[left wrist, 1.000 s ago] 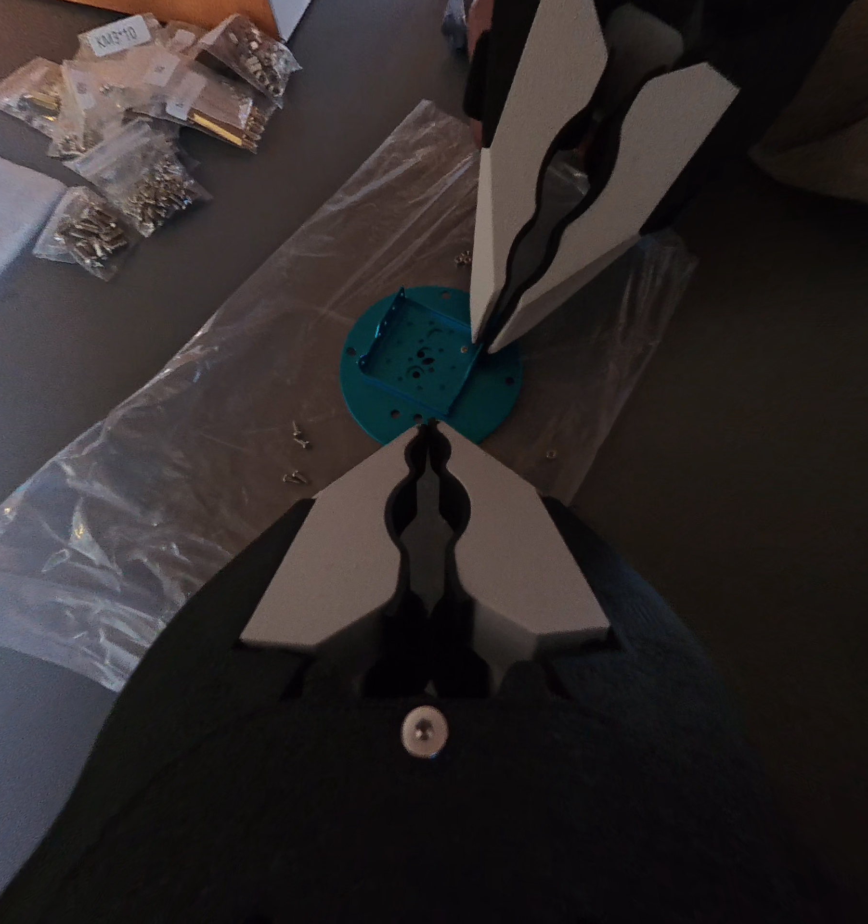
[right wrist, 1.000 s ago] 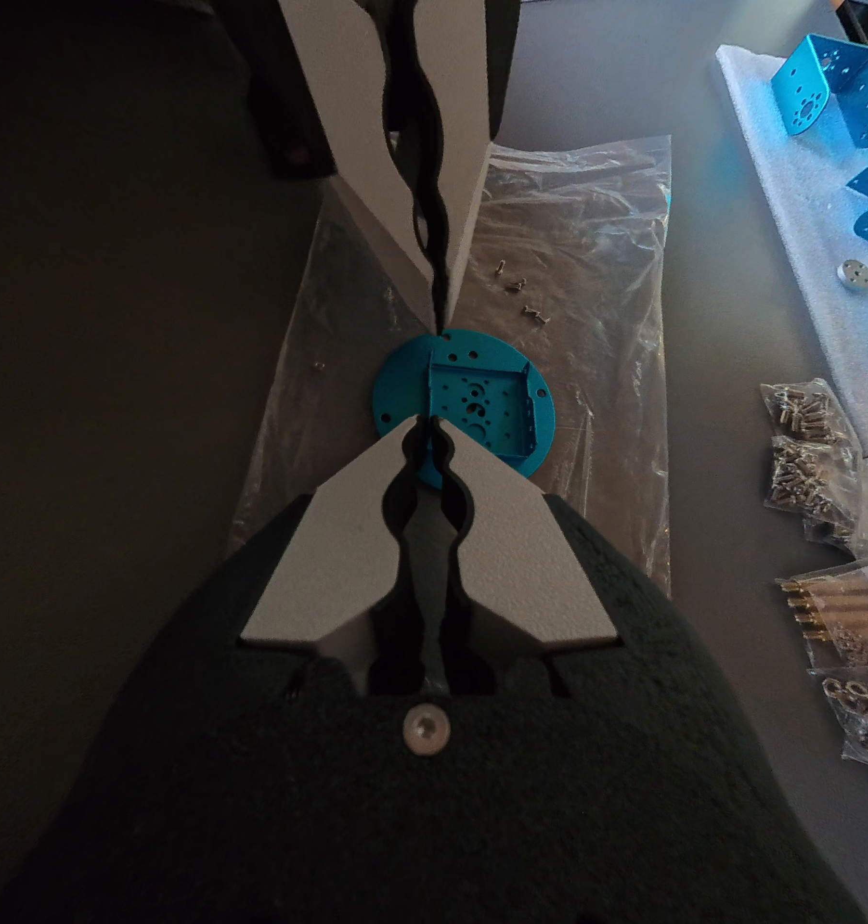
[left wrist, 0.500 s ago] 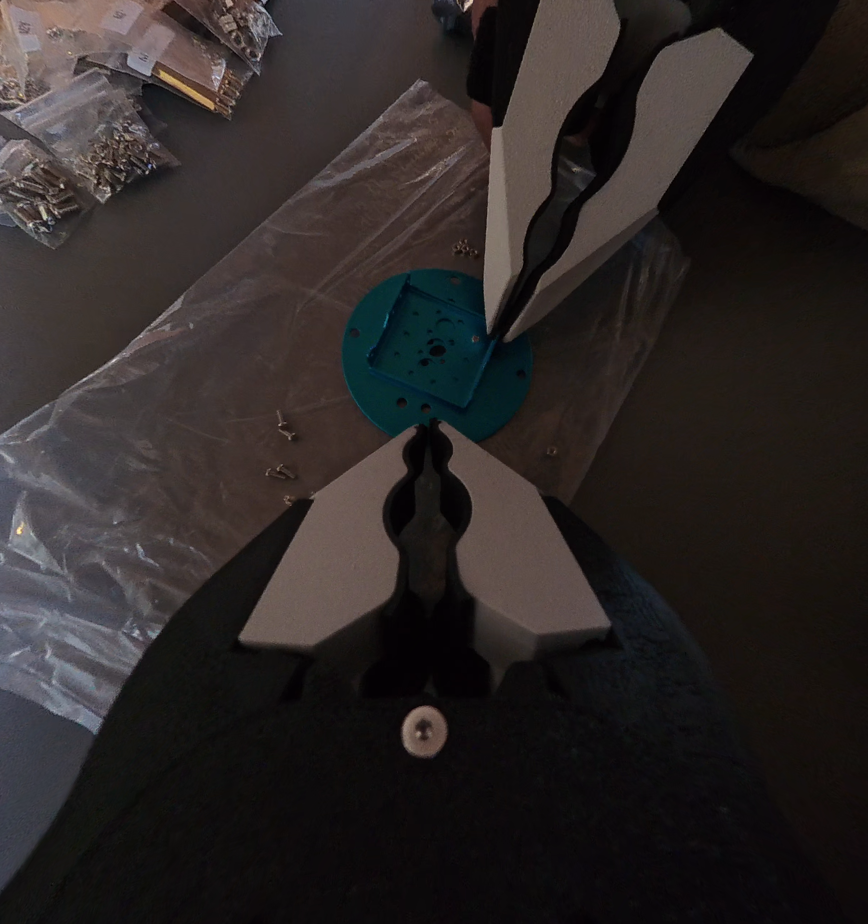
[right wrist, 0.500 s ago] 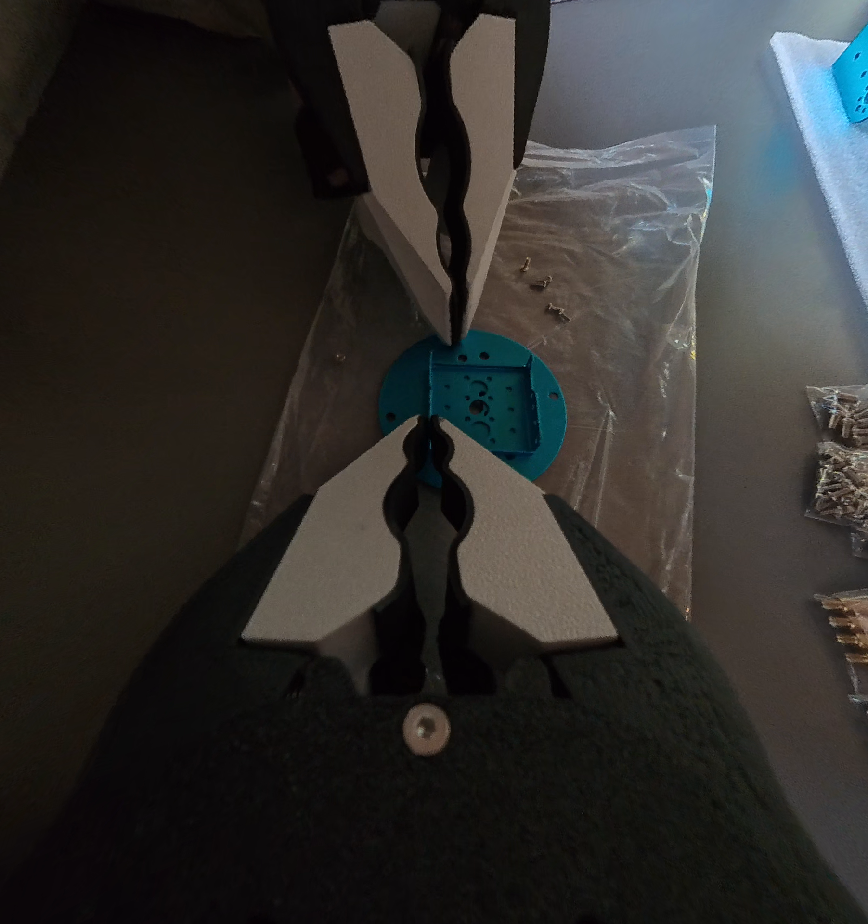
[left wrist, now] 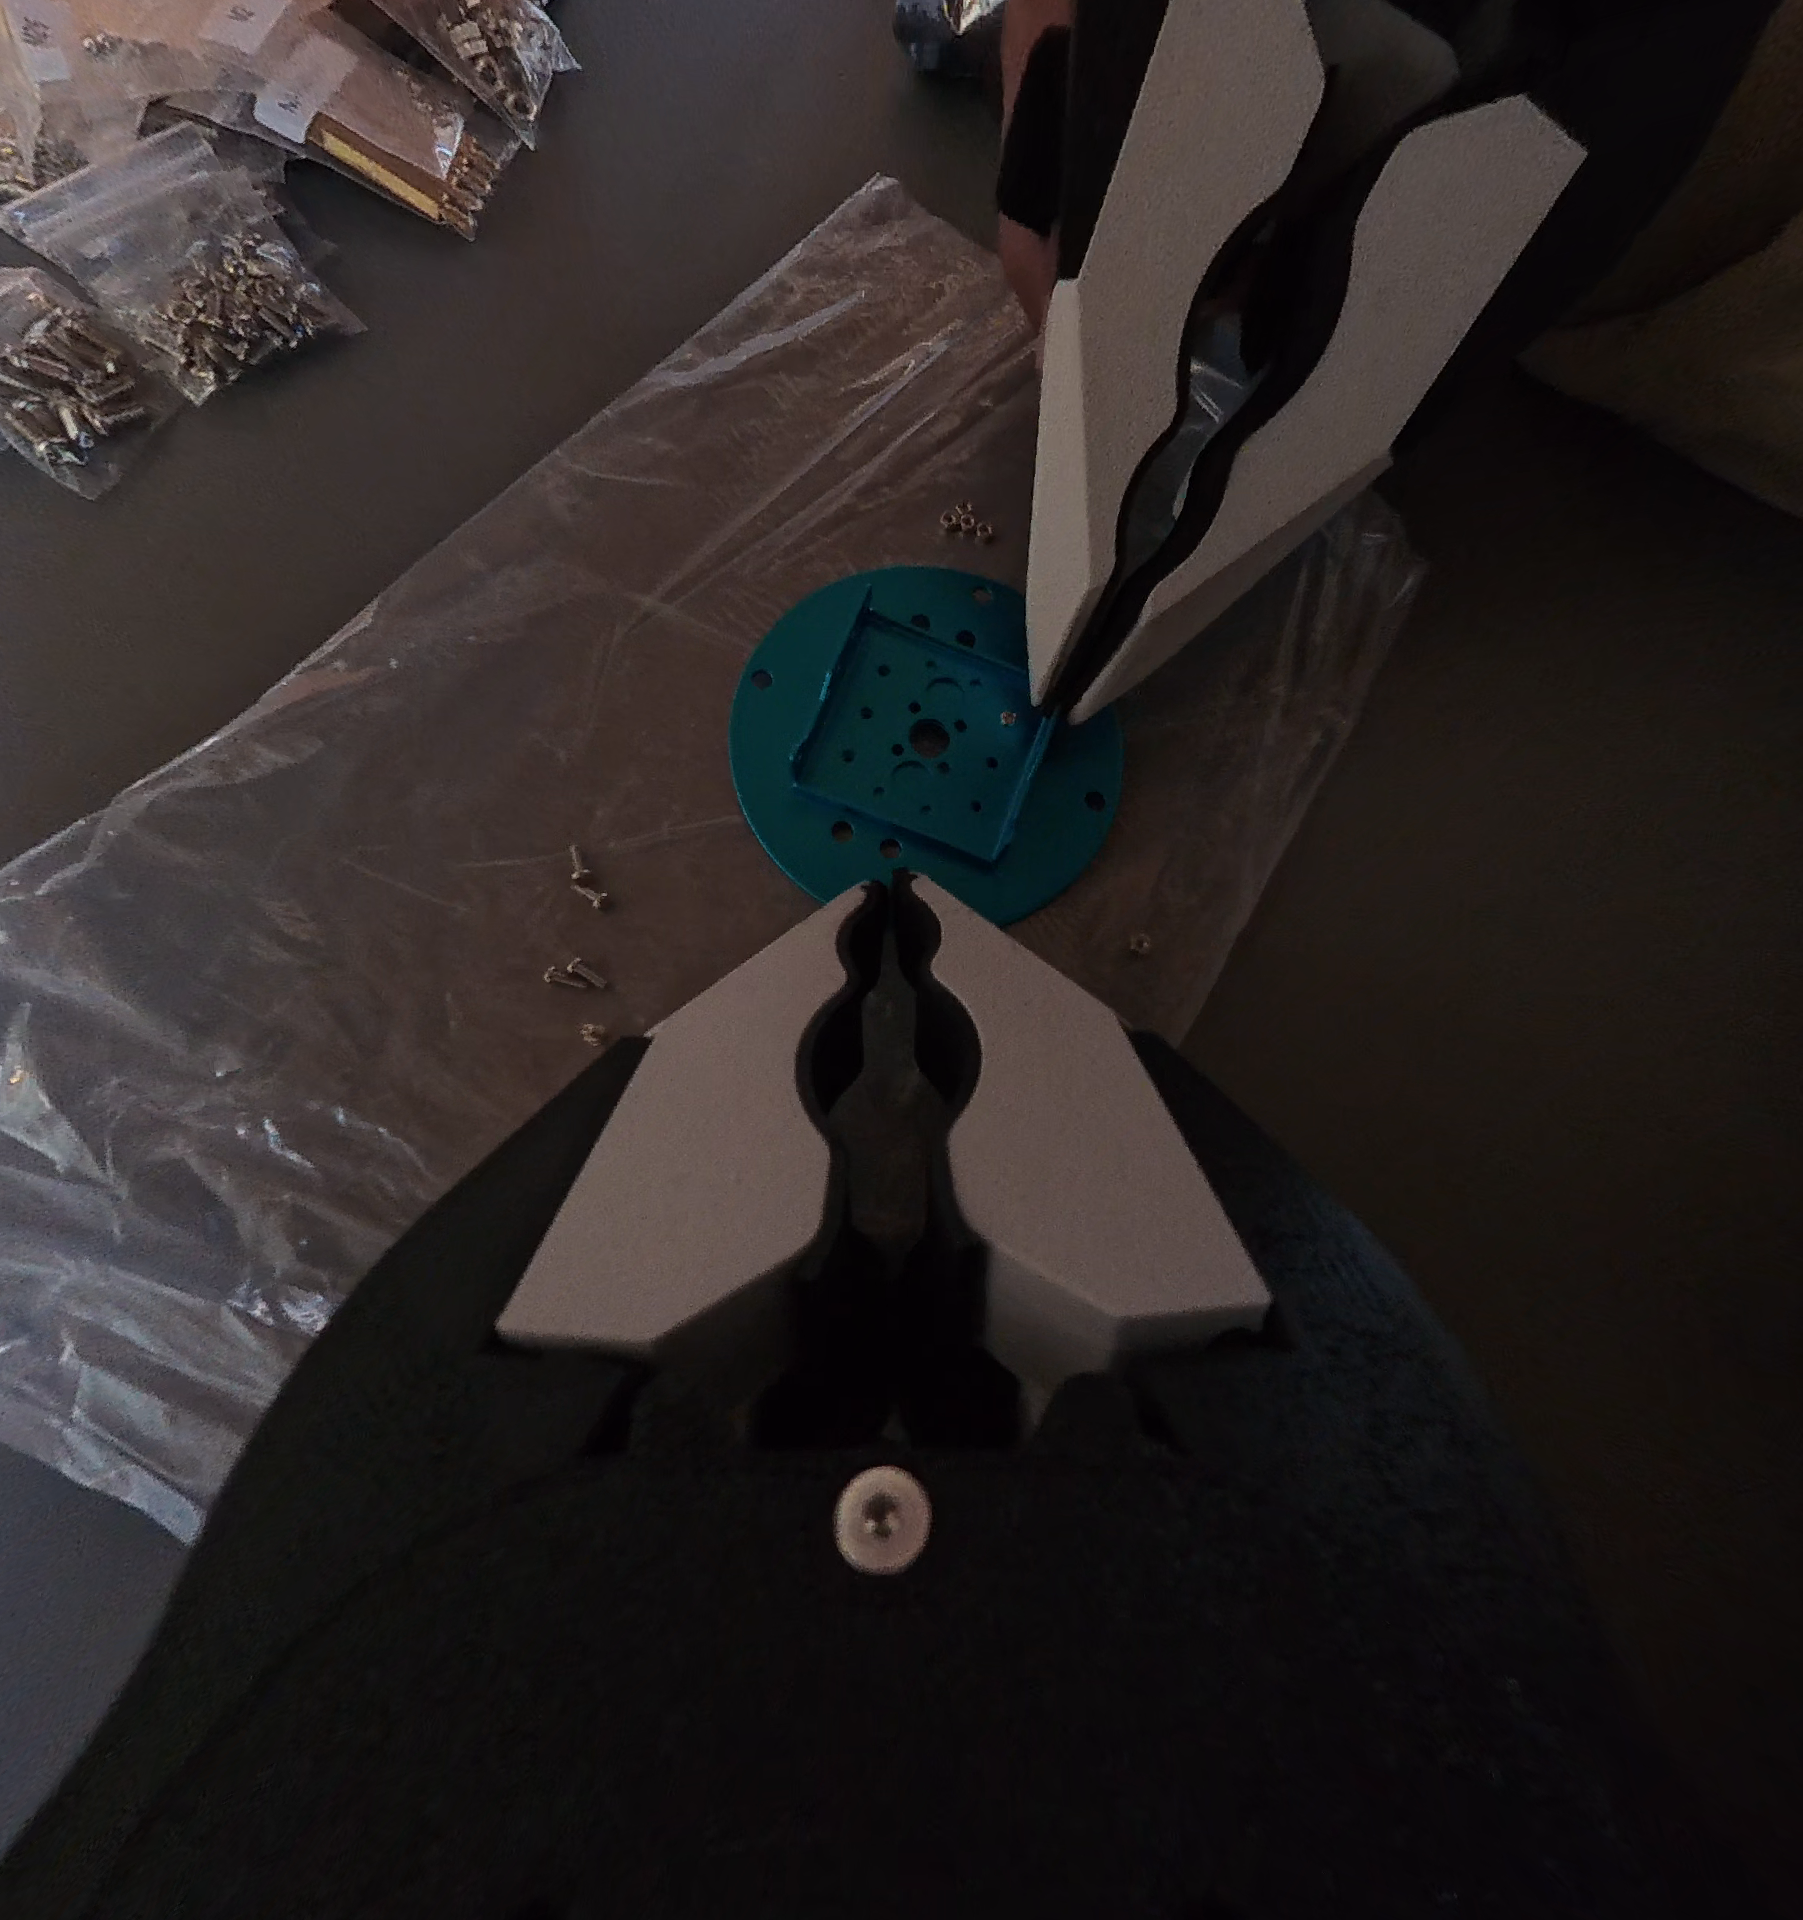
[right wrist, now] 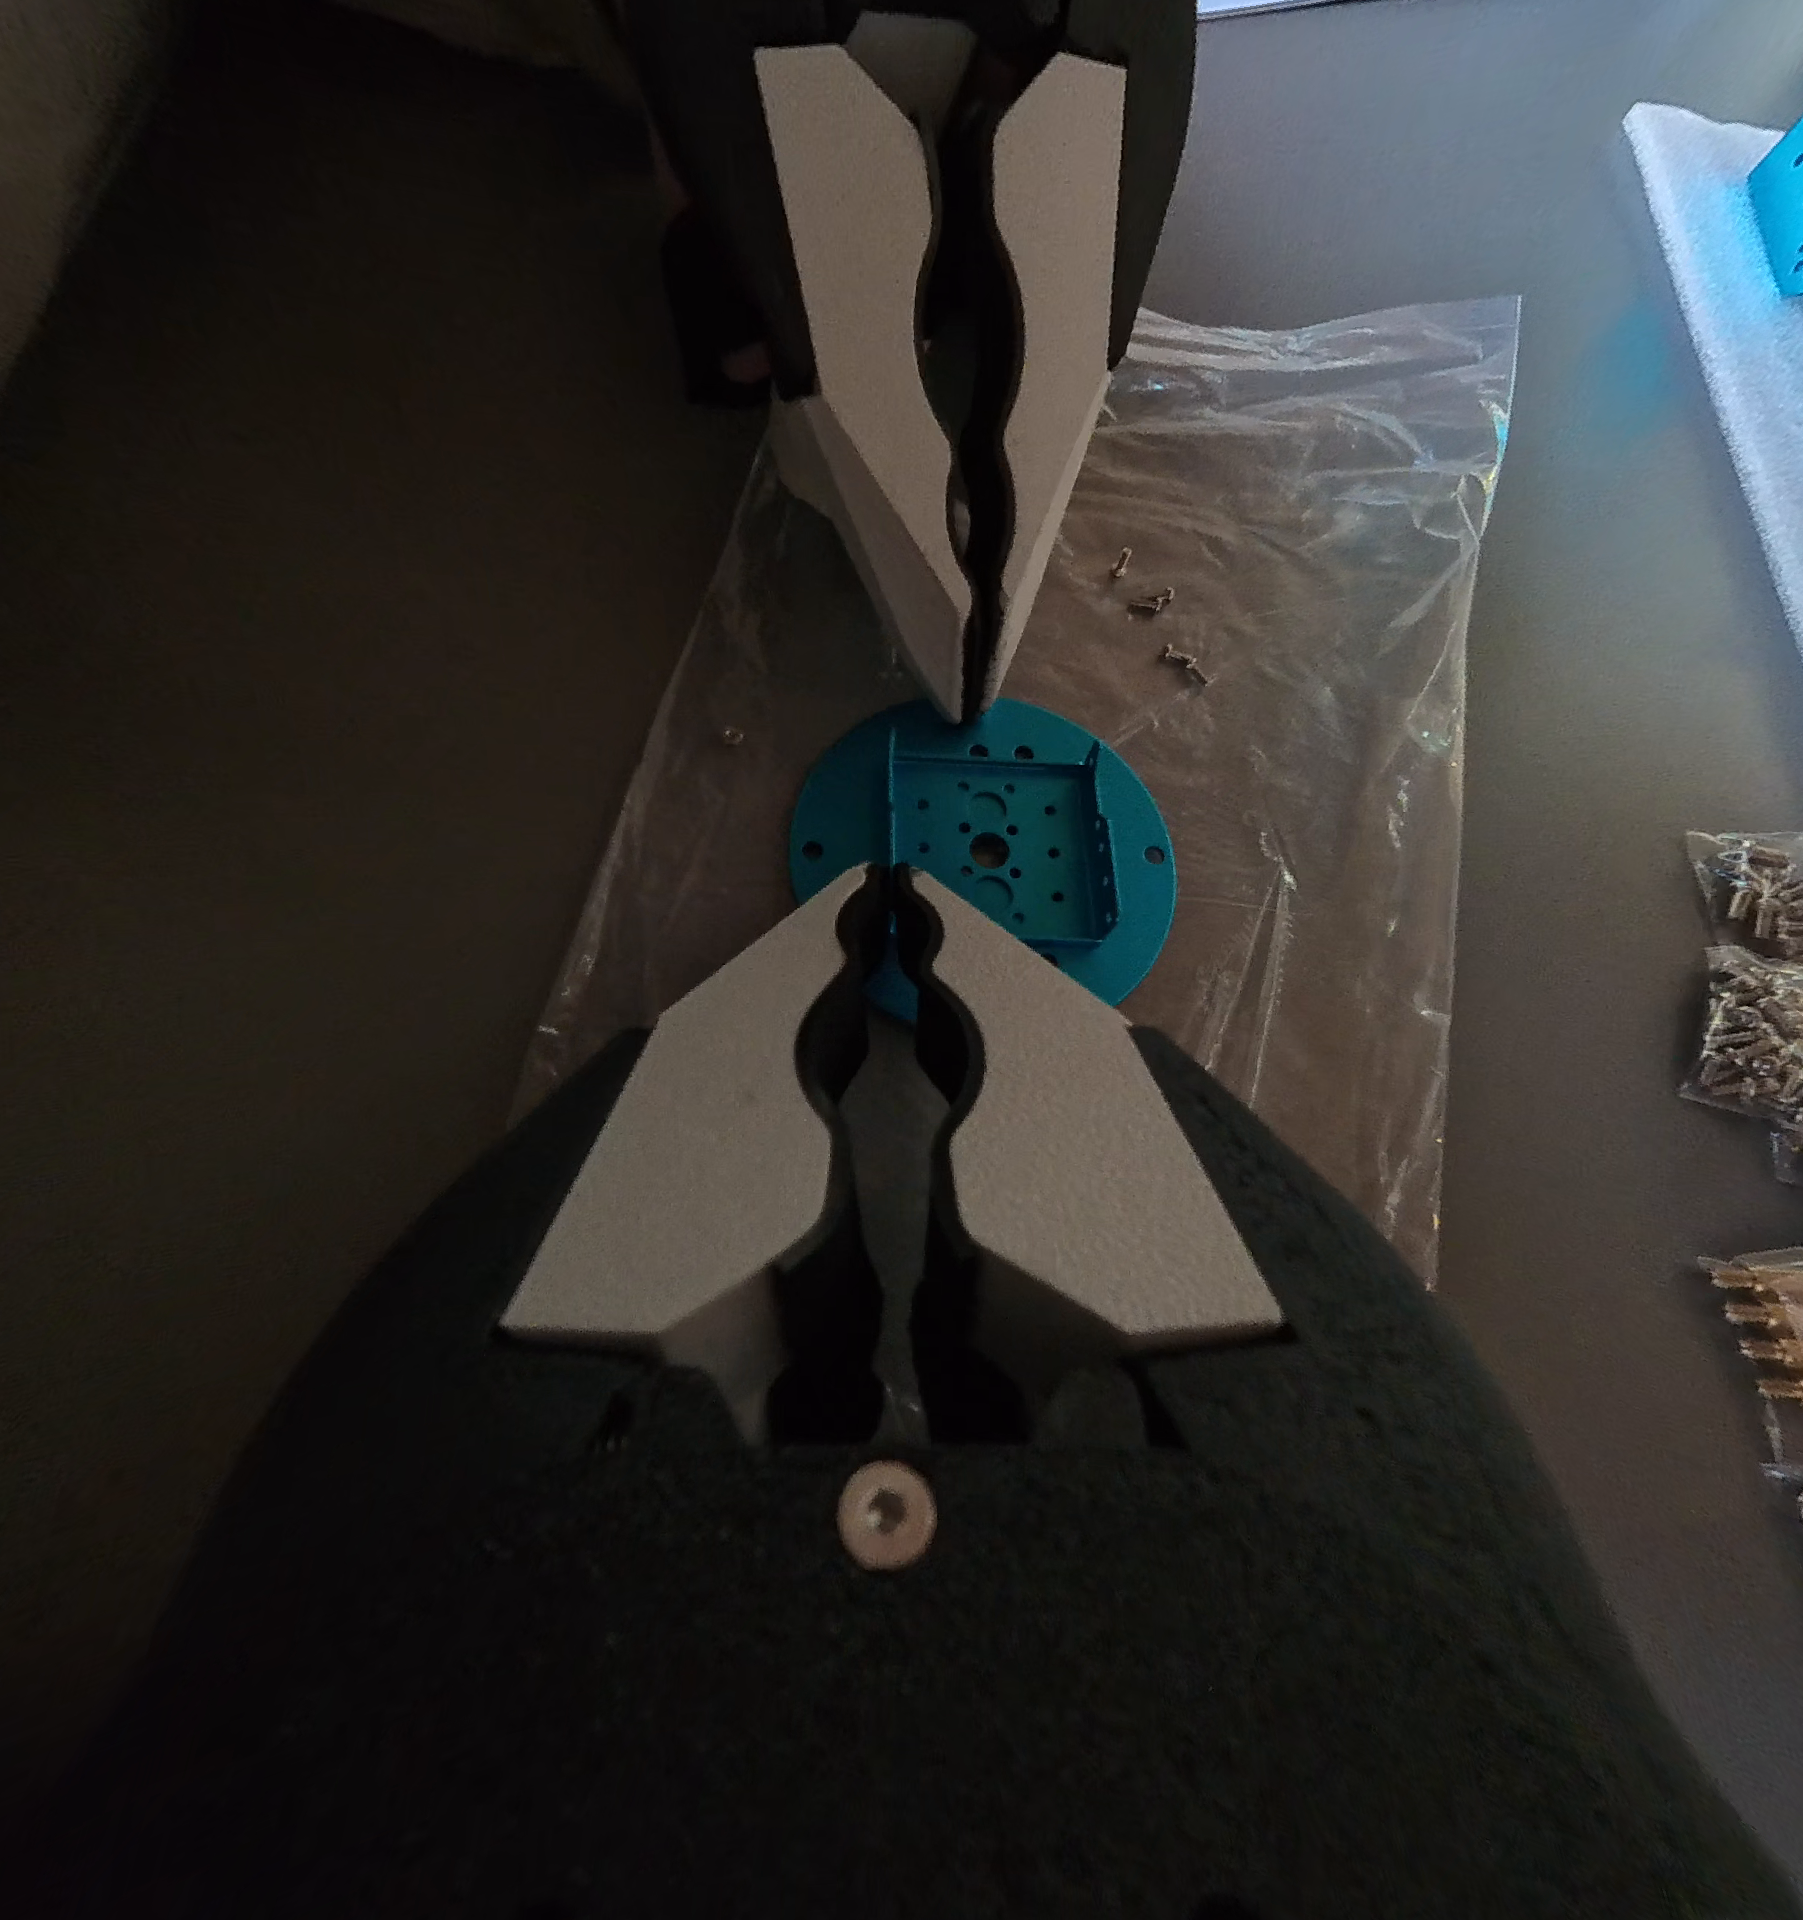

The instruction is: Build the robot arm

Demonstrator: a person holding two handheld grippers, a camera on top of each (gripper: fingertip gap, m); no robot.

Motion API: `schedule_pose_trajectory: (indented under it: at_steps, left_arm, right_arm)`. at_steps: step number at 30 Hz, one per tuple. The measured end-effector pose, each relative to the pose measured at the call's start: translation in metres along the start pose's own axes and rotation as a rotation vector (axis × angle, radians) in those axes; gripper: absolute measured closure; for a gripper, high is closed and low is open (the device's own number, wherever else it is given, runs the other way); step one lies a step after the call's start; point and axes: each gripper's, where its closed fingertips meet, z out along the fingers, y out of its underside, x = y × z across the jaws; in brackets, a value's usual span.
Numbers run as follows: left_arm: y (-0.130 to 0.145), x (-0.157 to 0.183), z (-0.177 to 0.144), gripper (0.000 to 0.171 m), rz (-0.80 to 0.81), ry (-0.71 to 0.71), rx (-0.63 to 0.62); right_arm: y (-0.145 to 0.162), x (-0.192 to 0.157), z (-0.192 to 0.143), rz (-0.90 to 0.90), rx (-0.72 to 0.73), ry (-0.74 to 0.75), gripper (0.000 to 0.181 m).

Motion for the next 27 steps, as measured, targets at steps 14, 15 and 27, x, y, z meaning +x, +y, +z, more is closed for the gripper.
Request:
schedule_pose_trajectory:
  at_steps: [14,15,27]
  left_arm:
    - [-0.0001,0.0009,0.0003,0.171,0.002,0.001,0.002]
    - [-0.0001,0.0009,0.0004,0.171,0.002,0.001,0.002]
    - [-0.0001,0.0013,0.0012,0.171,0.001,0.004,0.002]
  right_arm:
    - [0.0008,0.0,-0.0006,0.057,-0.008,-0.016,0.181]
    - [0.0009,0.0,-0.0006,0.058,-0.008,-0.016,0.181]
    - [0.0007,-0.0023,-0.0005,0.055,-0.004,-0.034,0.181]
